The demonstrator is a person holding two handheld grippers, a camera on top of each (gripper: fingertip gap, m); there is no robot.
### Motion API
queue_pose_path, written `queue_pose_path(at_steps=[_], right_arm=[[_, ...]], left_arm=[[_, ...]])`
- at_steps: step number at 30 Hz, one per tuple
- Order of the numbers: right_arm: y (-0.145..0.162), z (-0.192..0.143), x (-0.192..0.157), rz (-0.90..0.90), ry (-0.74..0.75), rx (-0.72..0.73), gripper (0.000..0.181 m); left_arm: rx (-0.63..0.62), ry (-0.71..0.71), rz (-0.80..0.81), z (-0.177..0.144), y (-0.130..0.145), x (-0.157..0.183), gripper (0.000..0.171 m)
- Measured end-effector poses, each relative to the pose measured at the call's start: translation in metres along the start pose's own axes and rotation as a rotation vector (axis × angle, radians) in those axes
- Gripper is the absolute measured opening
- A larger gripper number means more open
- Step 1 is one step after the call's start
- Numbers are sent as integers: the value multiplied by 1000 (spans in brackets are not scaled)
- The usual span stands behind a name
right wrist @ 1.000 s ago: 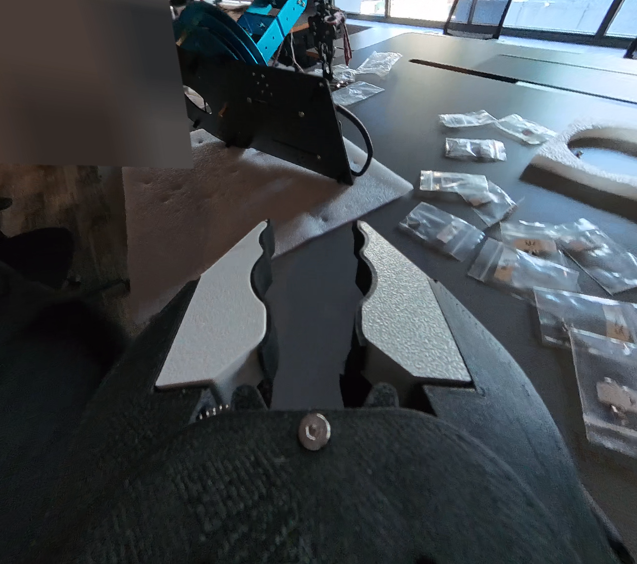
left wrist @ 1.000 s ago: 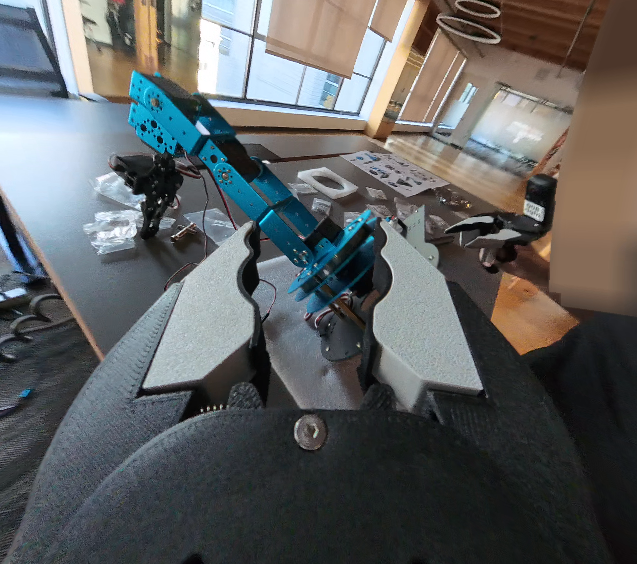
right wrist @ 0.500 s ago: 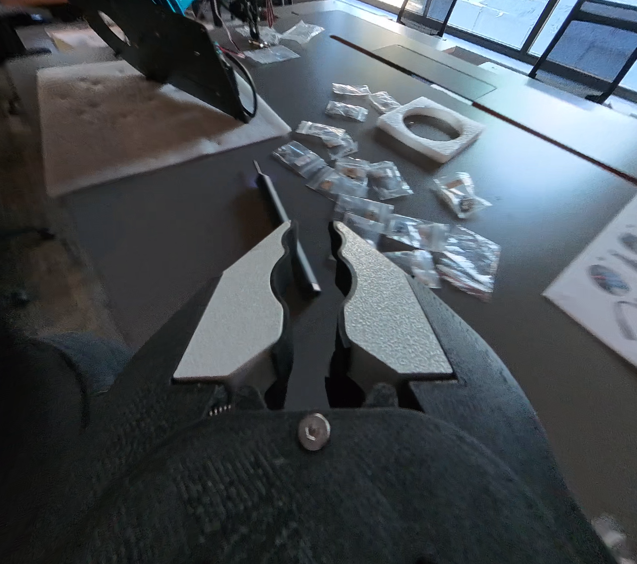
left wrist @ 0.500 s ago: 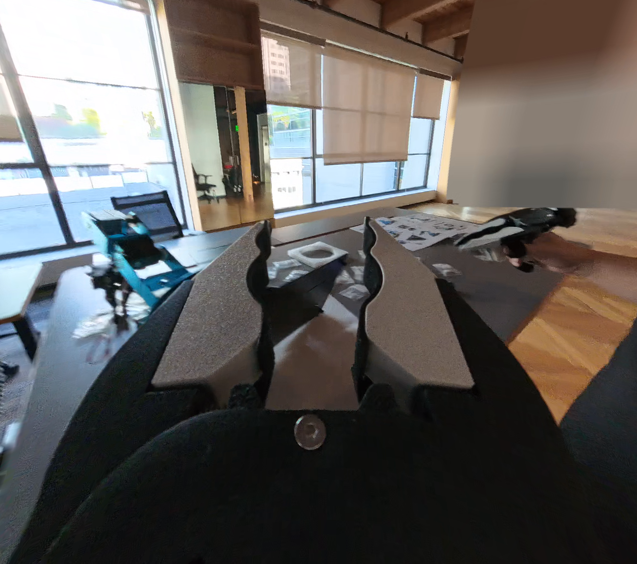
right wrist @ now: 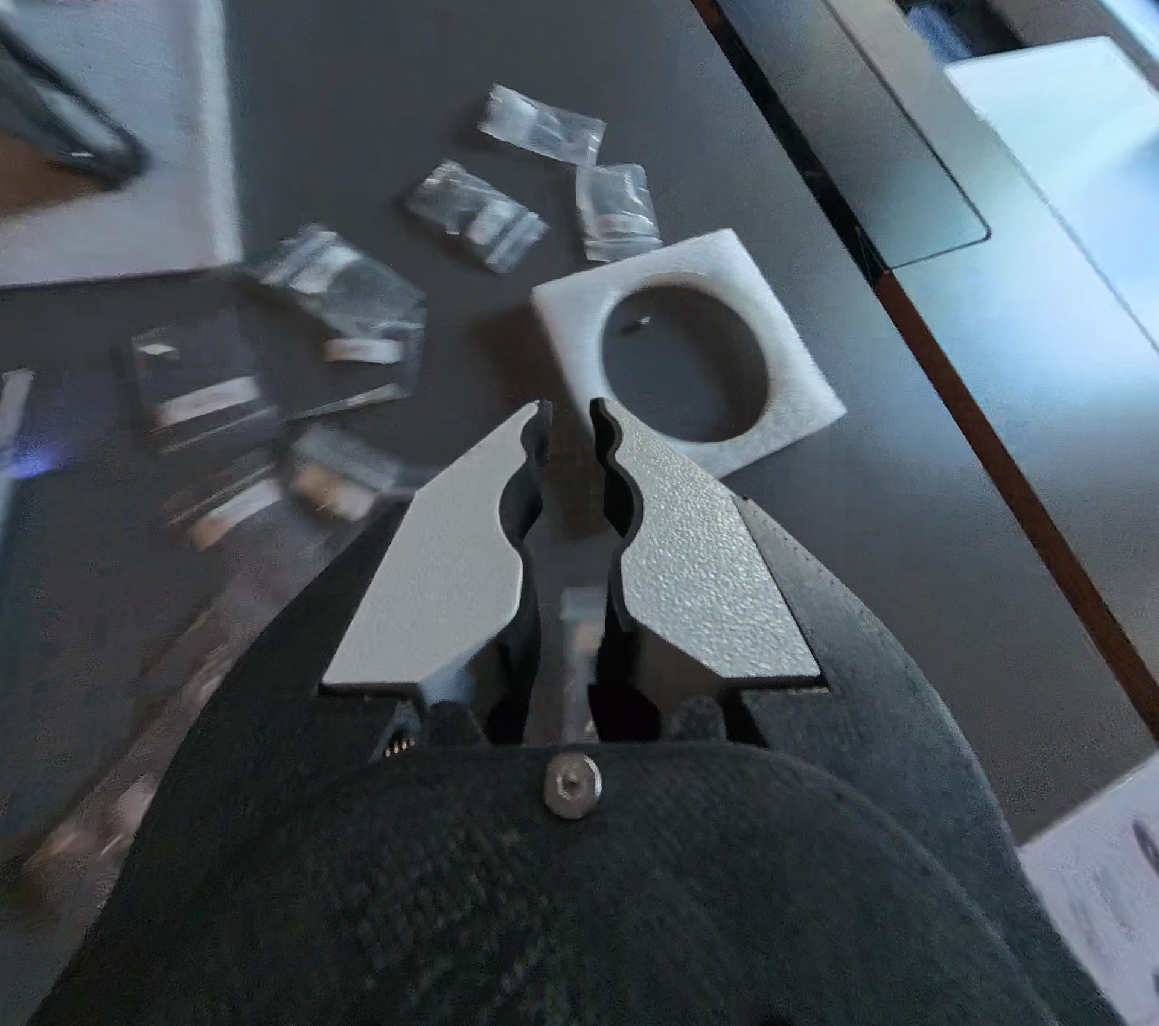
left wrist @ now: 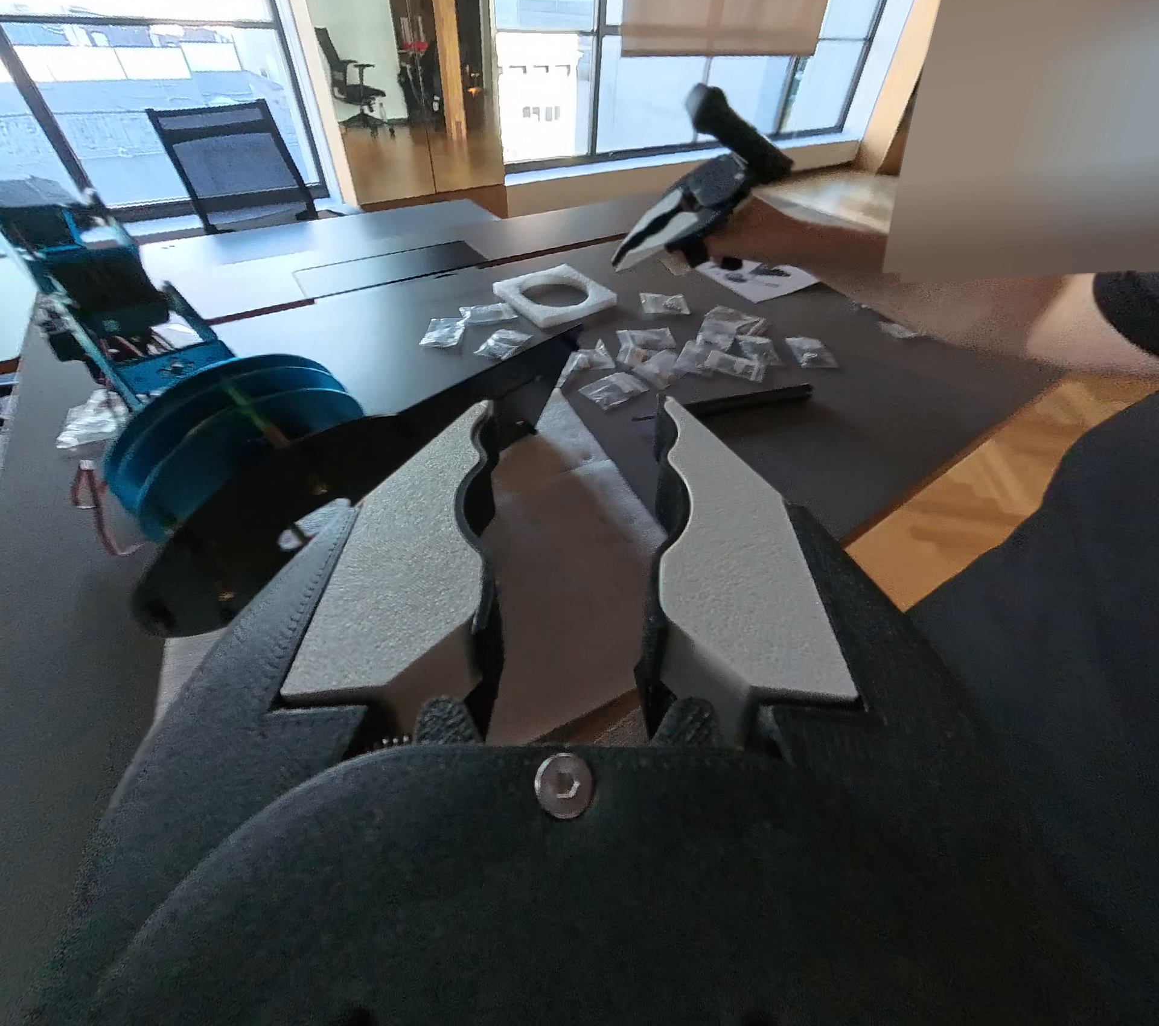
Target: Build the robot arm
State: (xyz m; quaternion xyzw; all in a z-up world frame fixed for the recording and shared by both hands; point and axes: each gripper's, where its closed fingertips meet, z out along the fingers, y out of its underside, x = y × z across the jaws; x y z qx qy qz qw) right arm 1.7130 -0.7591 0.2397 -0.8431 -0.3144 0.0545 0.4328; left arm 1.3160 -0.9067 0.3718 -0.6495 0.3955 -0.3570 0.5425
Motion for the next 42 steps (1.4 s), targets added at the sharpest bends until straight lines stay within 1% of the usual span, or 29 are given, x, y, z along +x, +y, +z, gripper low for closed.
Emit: queue_pose_path(at_steps=[2, 4, 7, 10, 14, 17, 22, 25, 26, 27, 31, 36, 41, 42], right_arm=[[0, 36, 20, 32, -24, -62, 13], [1, 62, 28, 47, -67, -100, 13], [8, 84, 34, 56, -89, -148, 14], [10, 95, 34, 78, -115, -173, 18], [11, 100, 33, 97, -148, -164, 21], [9, 102, 33, 93, -172, -142, 21], [5, 106, 33, 88, -208, -122, 21], [6, 108, 32, 82, -217, -136, 14], [5, 108, 29, 79, -235, -137, 6], [6, 108, 28, 76, -246, -140, 3], [6, 108, 30, 68, -236, -147, 2], [11, 101, 36, 107, -214, -151, 1], [14, 90, 49, 143, -138, -147, 2], [13, 88, 49, 158, -146, -133, 2]], left_arm=[[-11, -25, 41, -1, -3, -8, 48], [-9, -40, 65, -1, -8, -14, 48], [-14, -39, 37, 1, -11, -18, 48], [-31, -40, 9, 6, -10, -20, 48], [-20, -70, -9, 18, -9, -20, 48], [-12, -69, -41, 28, -8, -12, 48], [-32, -76, -59, 42, -6, -1, 48], [-51, -85, -46, 46, -5, 10, 48], [-63, -92, -41, 46, -4, 13, 48], [-72, -96, -39, 46, -3, 16, 48], [-76, -117, -36, 41, -6, 27, 48], [-82, -139, -37, 37, -8, 38, 47], [-86, -120, -58, 44, -7, 40, 47], [-88, -113, -58, 47, -7, 40, 47]])
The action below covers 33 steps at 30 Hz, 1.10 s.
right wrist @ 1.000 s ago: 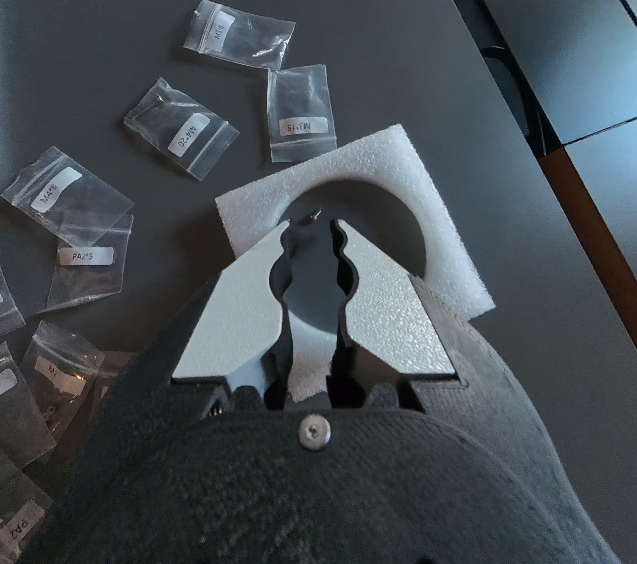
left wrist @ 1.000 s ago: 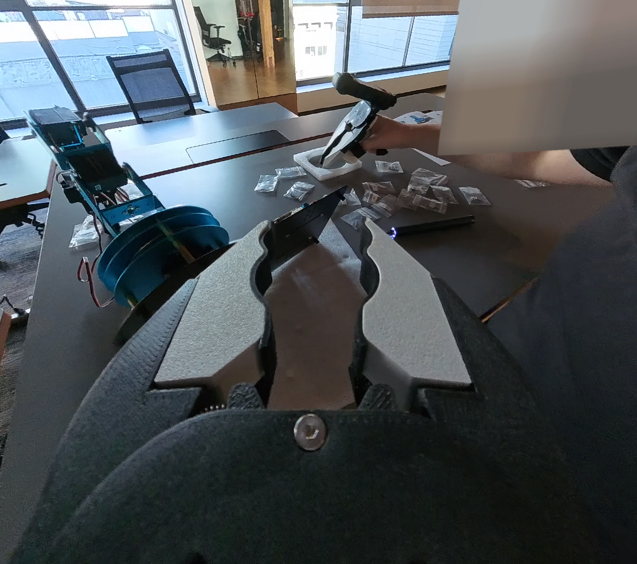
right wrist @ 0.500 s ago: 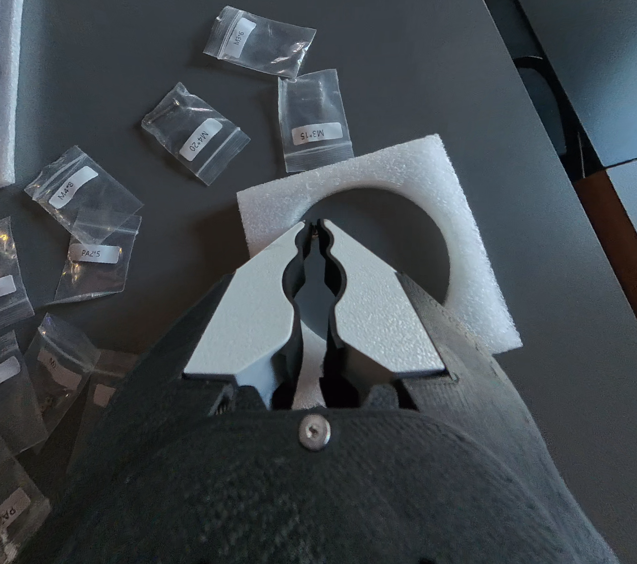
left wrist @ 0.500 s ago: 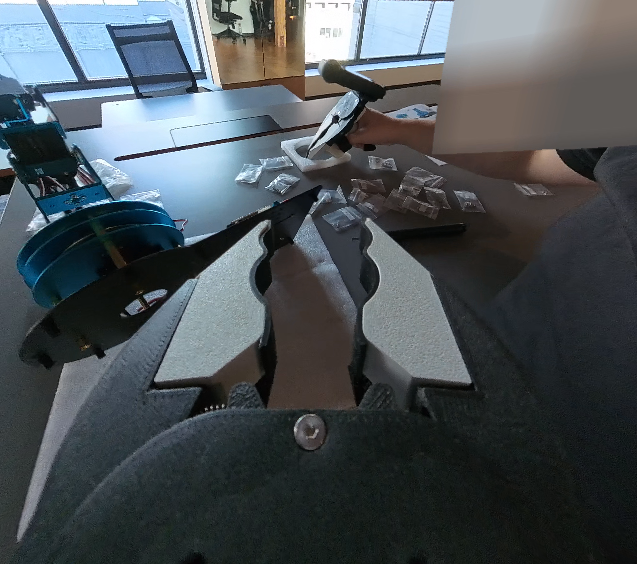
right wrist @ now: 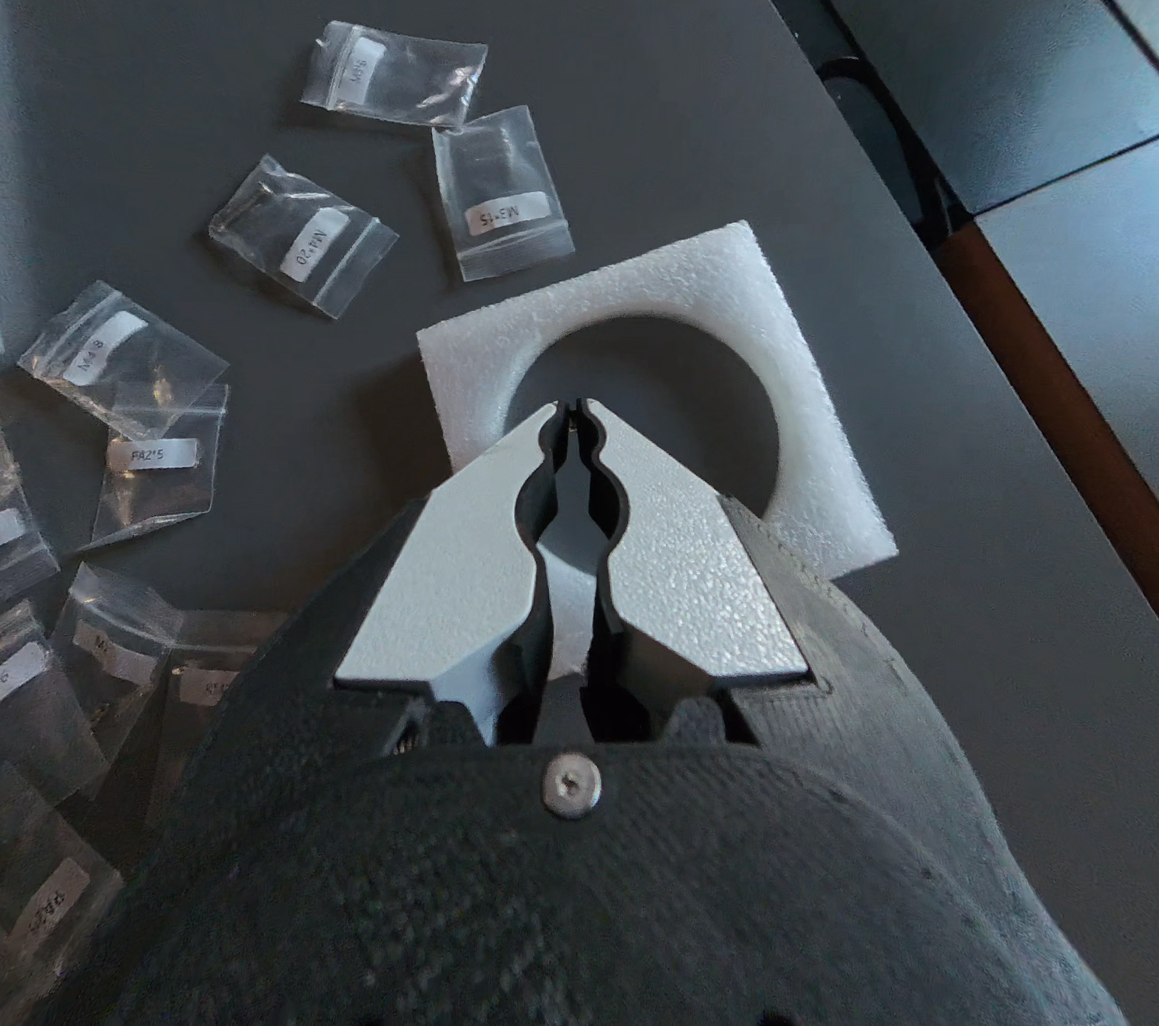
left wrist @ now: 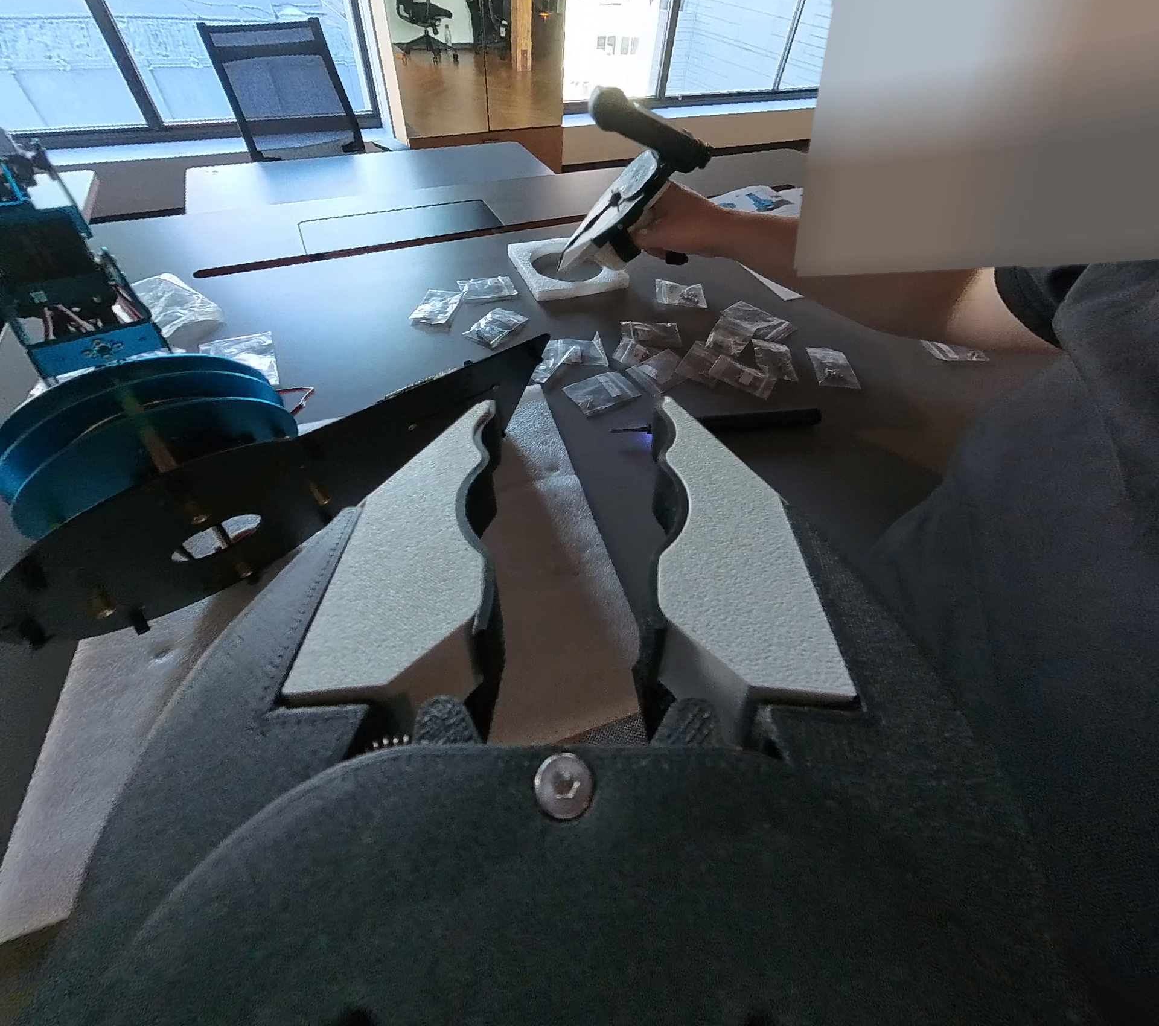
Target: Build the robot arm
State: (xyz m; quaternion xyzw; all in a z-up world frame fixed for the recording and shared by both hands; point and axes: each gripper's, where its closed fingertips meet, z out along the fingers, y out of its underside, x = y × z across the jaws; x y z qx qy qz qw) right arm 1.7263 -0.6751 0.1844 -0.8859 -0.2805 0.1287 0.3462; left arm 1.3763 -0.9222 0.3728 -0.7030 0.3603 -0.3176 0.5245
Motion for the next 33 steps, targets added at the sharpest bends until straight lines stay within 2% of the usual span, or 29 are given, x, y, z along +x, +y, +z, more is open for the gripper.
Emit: queue_pose_path(at_steps=[3, 6, 8, 12, 15, 17, 19, 24, 26, 29, 33], right_arm=[[-18, -19, -22, 6, -113, 123, 2], [-48, -65, -88, -104, -323, 355, 1], [-61, -94, -131, -96, -437, 462, 1], [-81, -134, -208, 193, -800, 553, 0], [-82, -134, -251, 329, -950, 520, 1], [-81, -126, -281, 407, -984, 482, 0], [-75, -109, -315, 399, -941, 426, 1], [-63, -37, -378, 212, -596, 315, 1], [-55, -3, -382, 148, -417, 250, 1], [-42, 33, -388, 98, -264, 159, 1], [-28, 55, -400, 109, -206, 84, 2]], left_arm=[[-9, 20, 7, 10, -1, 2, 46], [-20, 28, 17, 18, 2, 5, 46], [-7, 33, 8, 24, 4, 8, 45], [-21, 45, 30, 42, 19, 16, 42], [-62, 134, 24, 54, 37, 22, 42], [-83, 187, 27, 53, 48, 18, 42], [-97, 231, 52, 46, 56, 8, 40], [-154, 359, 148, 14, 83, -37, 39], [-199, 431, 188, -1, 96, -55, 39], [-255, 553, 211, -24, 112, -75, 36], [-291, 640, 210, -42, 125, -91, 35]])
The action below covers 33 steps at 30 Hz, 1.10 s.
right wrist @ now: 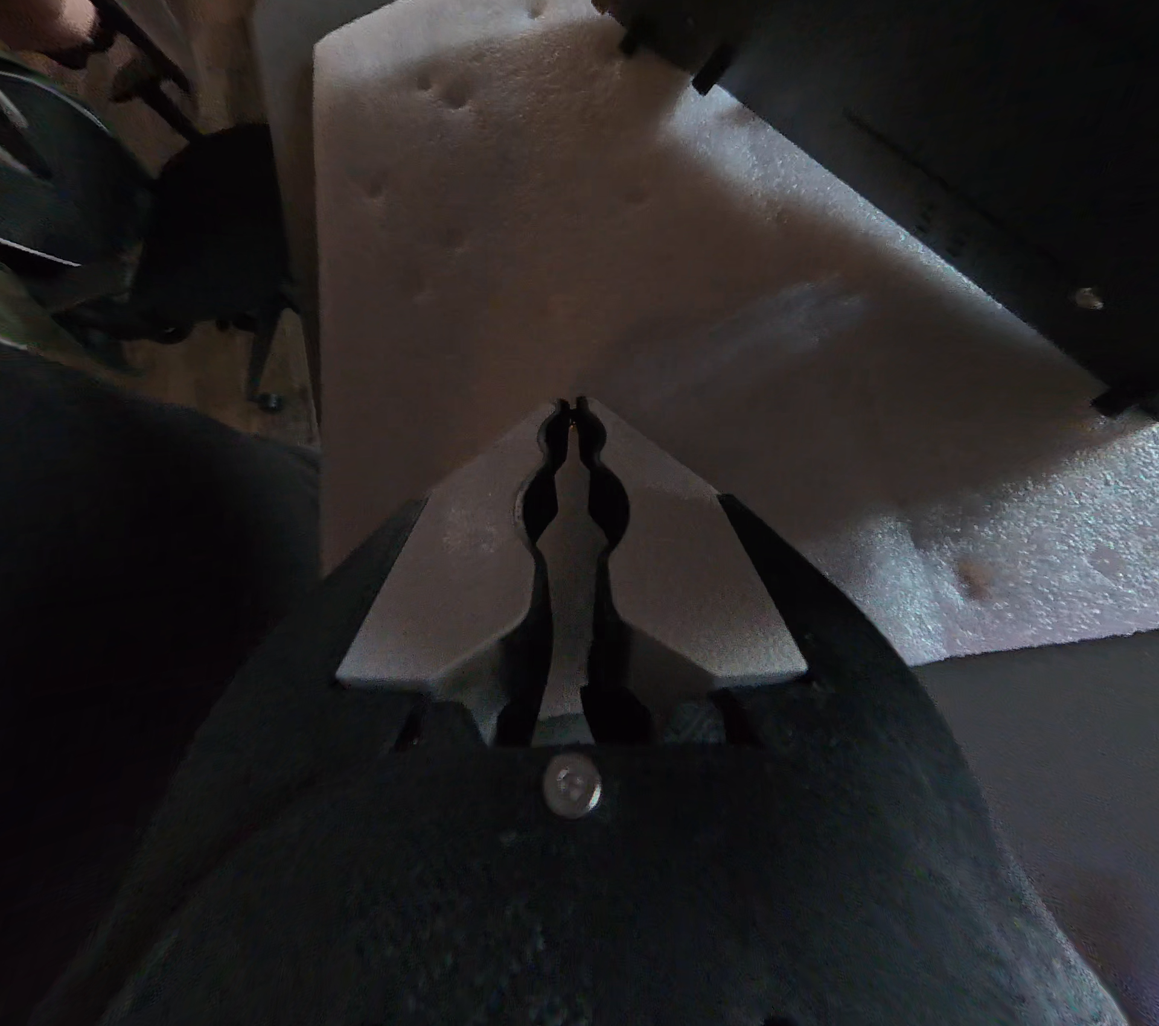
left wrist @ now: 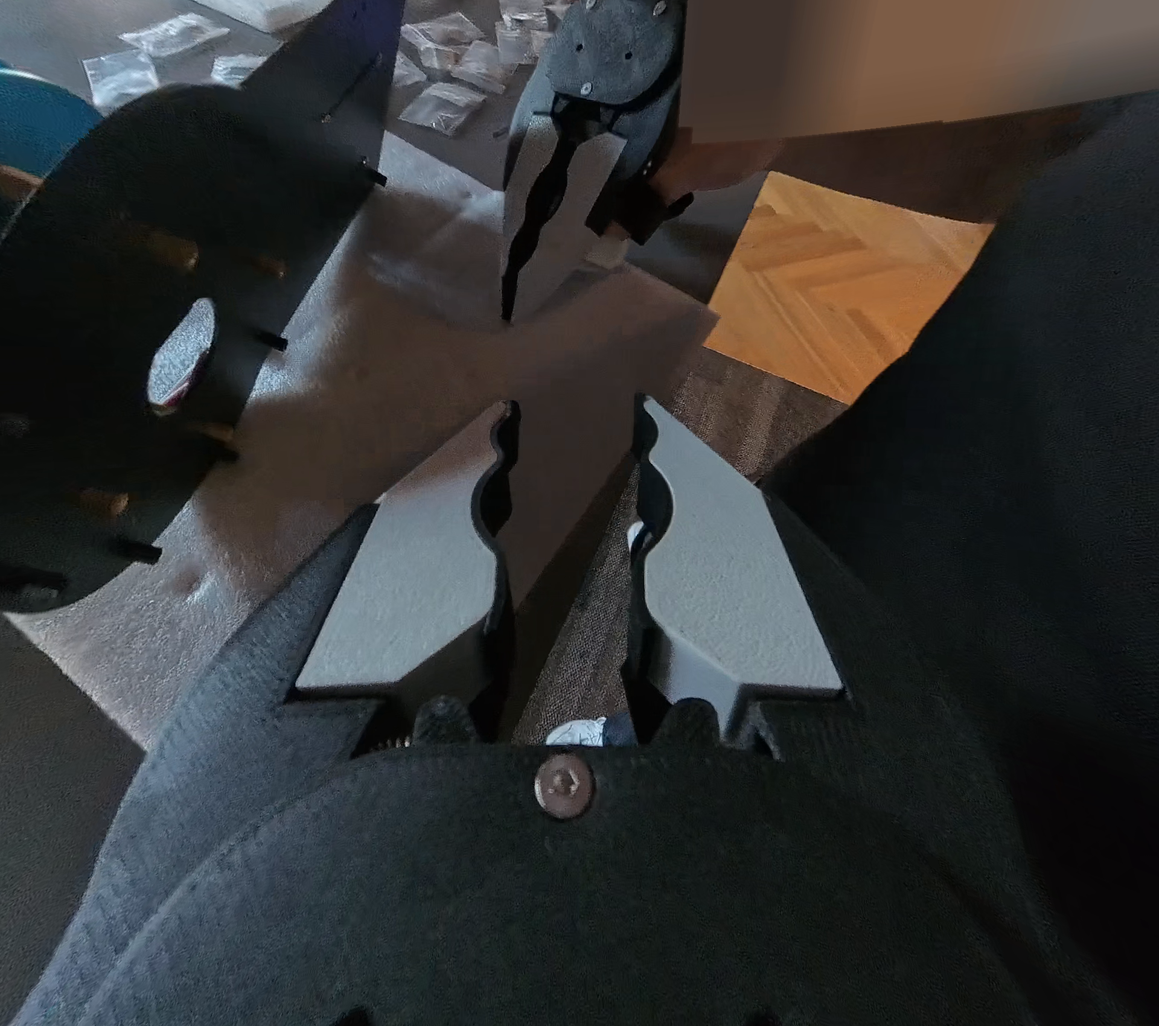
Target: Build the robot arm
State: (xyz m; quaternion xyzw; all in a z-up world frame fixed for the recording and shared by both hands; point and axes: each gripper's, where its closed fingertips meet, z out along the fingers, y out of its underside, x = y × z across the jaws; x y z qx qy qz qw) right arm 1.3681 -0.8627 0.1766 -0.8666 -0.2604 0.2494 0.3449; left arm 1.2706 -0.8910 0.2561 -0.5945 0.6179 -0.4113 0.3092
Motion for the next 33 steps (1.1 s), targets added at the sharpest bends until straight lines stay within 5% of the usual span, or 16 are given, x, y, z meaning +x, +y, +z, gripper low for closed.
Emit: queue_pose_path(at_steps=[4, 10, 15, 24, 33], right_arm=[[-8, -12, 0, -7, 34, 91, 22], [3, -83, 23, -13, 202, 249, 23], [9, -103, 25, -138, 252, 376, 27], [13, -98, 51, -160, 324, 245, 30], [6, -99, 65, -152, 379, 148, 31]], left_arm=[[33, 36, 1, -6, 3, -2, 35], [113, 15, -23, -21, -20, -10, 35], [218, -102, -57, -61, -38, -35, 37], [483, -128, -80, -149, -41, -106, 42], [488, -141, -41, -151, -31, -141, 44]])
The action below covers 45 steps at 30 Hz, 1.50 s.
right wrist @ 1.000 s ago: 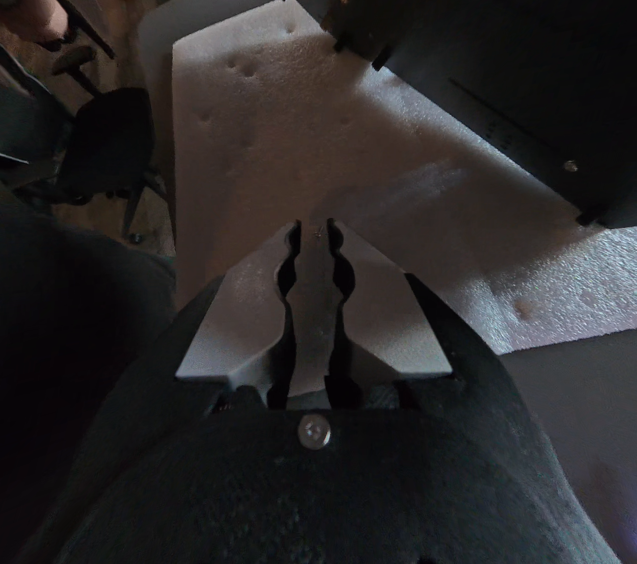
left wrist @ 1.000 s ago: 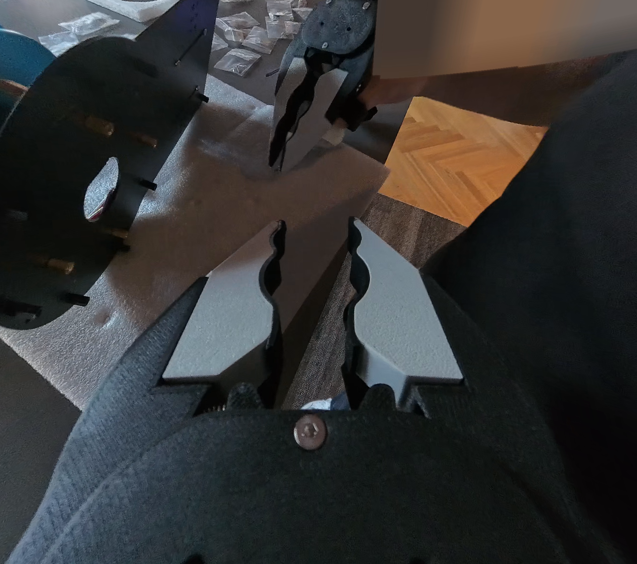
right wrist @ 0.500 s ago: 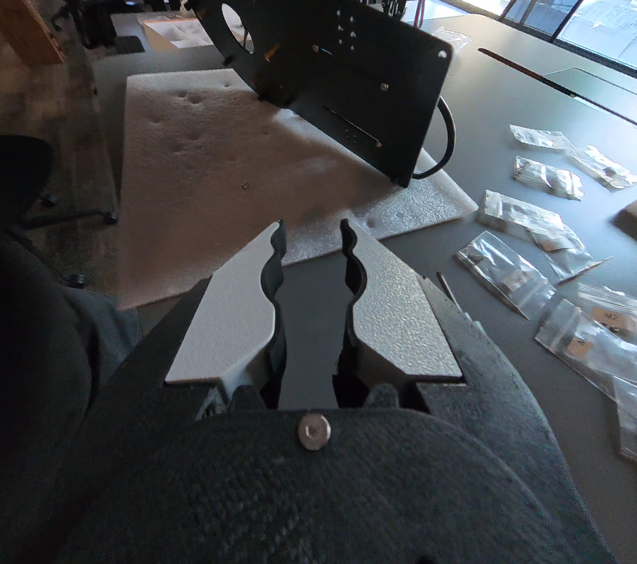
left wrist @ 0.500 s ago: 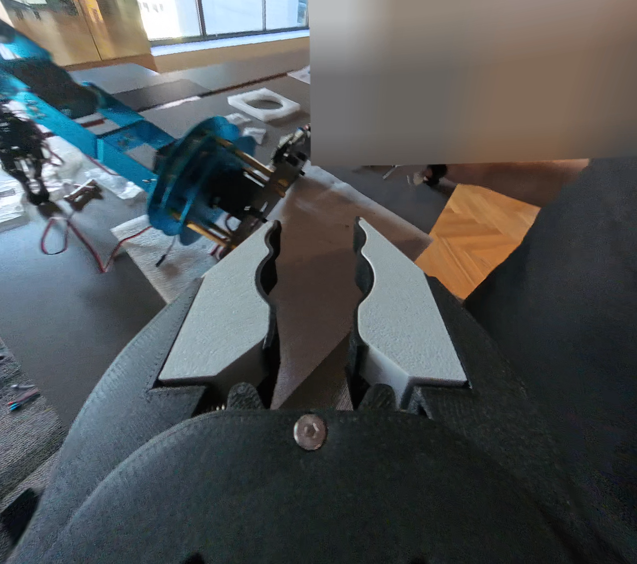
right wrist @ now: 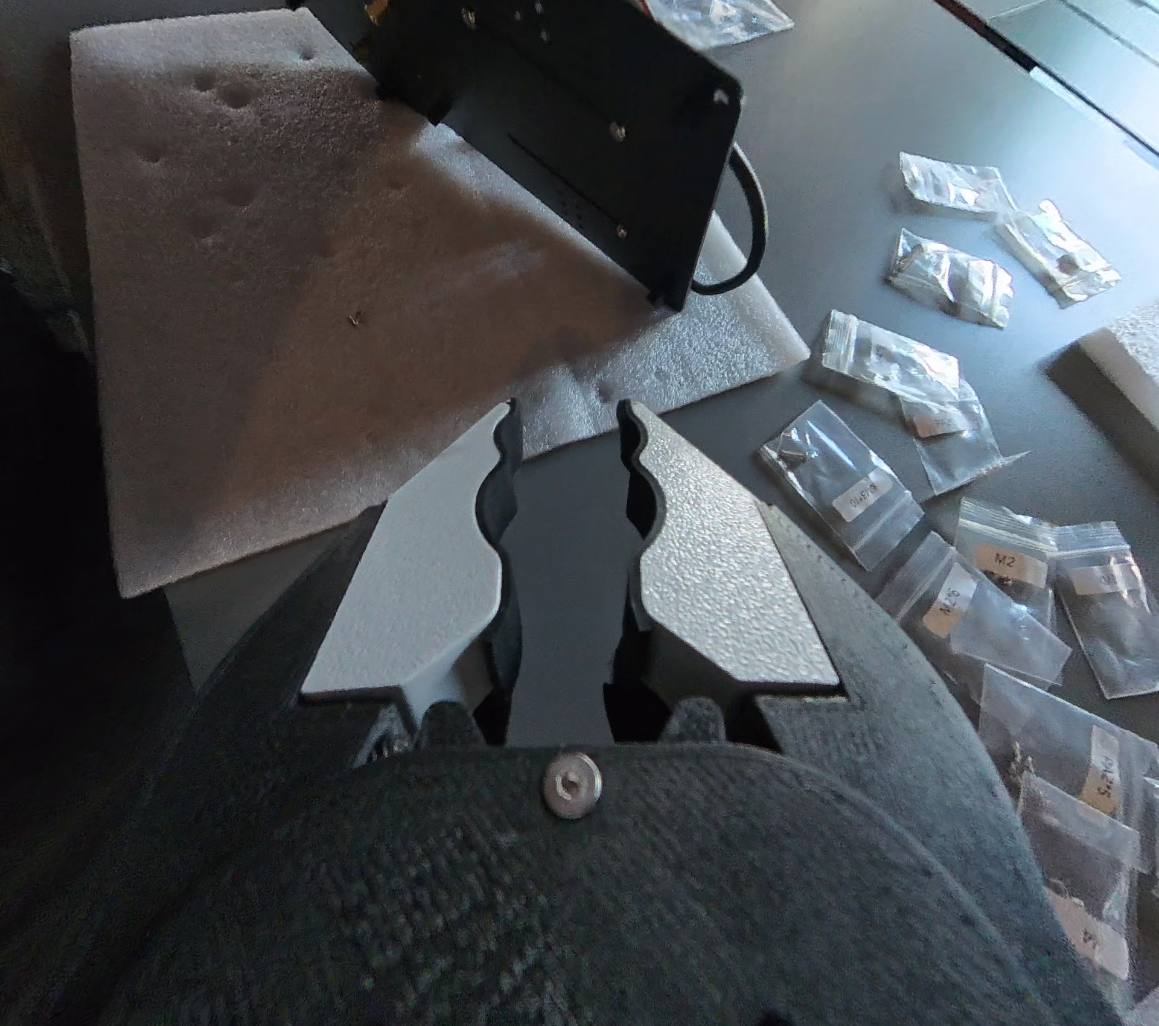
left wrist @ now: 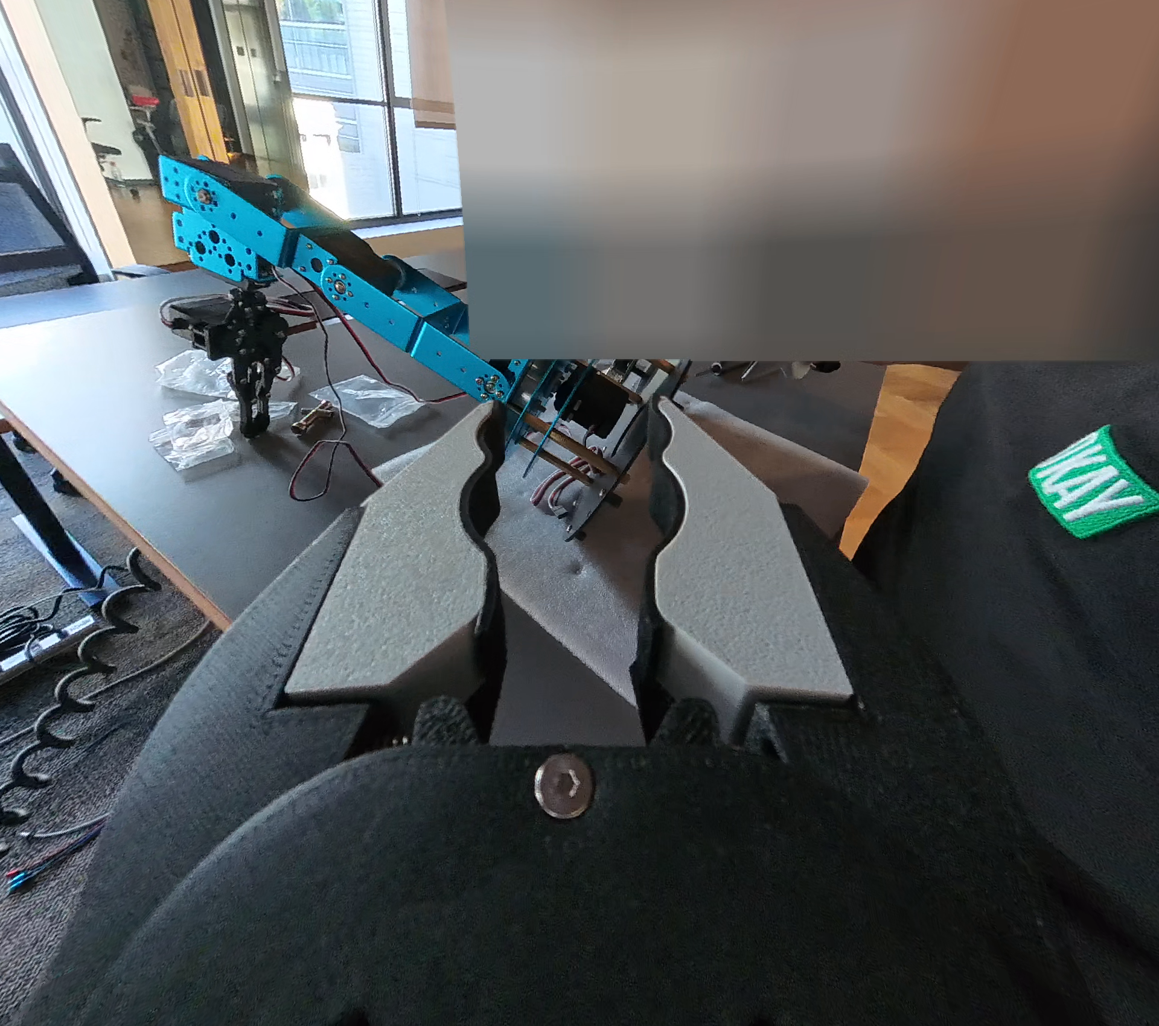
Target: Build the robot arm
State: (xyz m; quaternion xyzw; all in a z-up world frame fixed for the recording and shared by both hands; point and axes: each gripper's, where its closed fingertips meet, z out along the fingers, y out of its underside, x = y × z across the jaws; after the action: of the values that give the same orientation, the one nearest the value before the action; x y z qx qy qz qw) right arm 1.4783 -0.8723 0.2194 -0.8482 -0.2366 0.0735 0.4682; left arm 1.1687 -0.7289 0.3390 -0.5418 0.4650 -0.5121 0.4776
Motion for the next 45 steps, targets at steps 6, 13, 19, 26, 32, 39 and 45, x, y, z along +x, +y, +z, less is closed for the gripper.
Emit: queue_pose_path(at_steps=[6, 13, 19, 26, 32, 39, 45], right_arm=[[-63, -7, -26, -56, -167, 149, 33], [-156, -48, -50, 10, -951, 32, 41], [-187, -9, -9, 153, -1419, -351, 45], [-168, 73, 19, 535, -1616, -642, 41], [-124, 104, 12, 604, -1729, -912, 46], [-108, 111, 0, 538, -1798, -1012, 56], [-98, 104, -11, 556, -1856, -1088, 68]], left_arm=[[-19, 19, -28, 10, -1, 21, 47], [-27, -14, -89, 16, 18, 47, 45], [-19, -9, -111, 9, 28, 54, 44], [-87, -78, -115, -13, 13, 36, 42], [-143, -220, -109, -12, 20, 38, 42], [-177, -287, -138, 1, 37, 50, 43], [-173, -322, -136, -1, 37, 52, 43]])
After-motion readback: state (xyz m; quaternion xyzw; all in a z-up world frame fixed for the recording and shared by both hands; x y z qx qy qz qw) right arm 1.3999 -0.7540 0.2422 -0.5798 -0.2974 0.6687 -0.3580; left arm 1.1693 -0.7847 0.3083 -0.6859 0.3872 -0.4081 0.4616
